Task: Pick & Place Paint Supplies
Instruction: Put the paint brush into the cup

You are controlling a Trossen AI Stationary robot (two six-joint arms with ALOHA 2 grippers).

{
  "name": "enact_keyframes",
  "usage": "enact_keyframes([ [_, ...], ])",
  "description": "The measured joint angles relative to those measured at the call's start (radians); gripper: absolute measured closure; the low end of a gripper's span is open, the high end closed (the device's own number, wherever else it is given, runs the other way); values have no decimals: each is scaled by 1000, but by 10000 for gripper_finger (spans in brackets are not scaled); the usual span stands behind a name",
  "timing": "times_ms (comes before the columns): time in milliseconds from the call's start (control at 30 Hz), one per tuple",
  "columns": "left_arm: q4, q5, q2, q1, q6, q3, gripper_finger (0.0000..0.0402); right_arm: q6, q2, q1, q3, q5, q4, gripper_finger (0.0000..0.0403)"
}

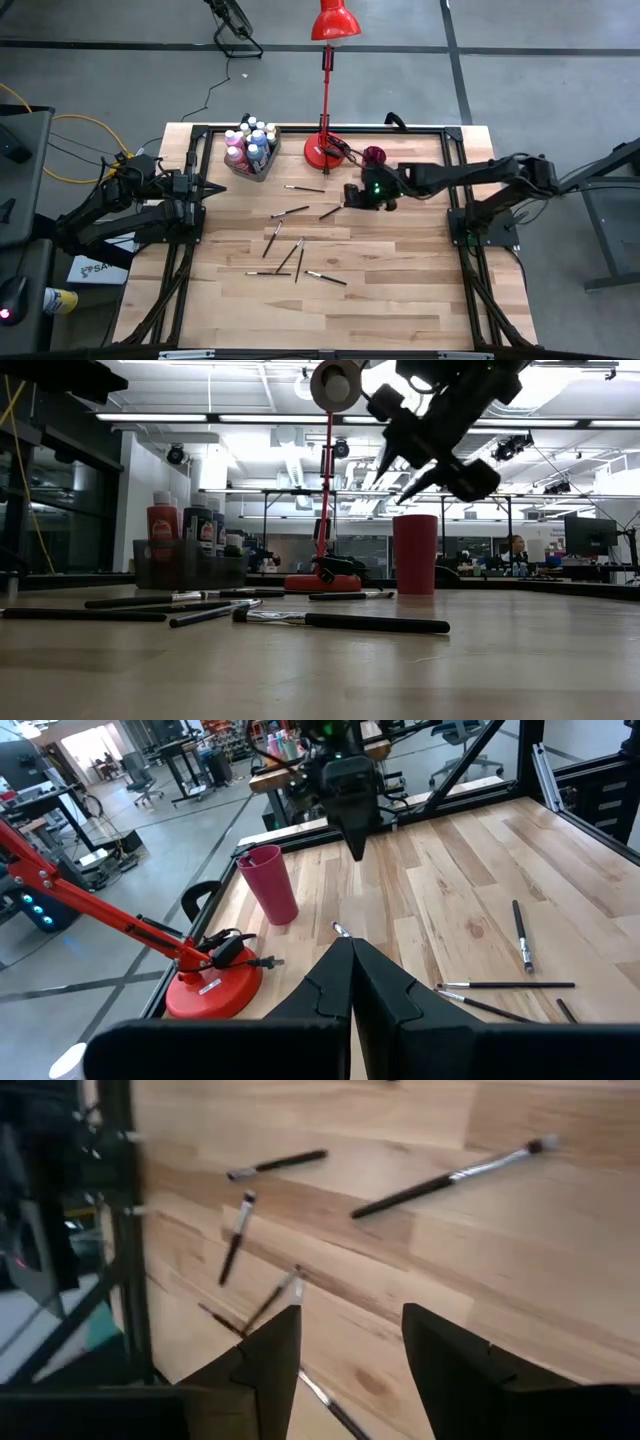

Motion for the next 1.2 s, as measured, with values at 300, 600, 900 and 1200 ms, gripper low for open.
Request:
enact_keyframes([
  [300,1,0,0,0,0,0,402,-862,73,37,0,-2,142,250],
  [600,1,0,0,0,0,0,402,-1500,94,-52,0,27,-19,269],
  [900,1,0,0,0,0,0,402,-1791,238,-123,-1,9,-51,273],
  [1200,0,0,0,0,0,0,402,-1959,293,-171,-1,58,-41,273],
])
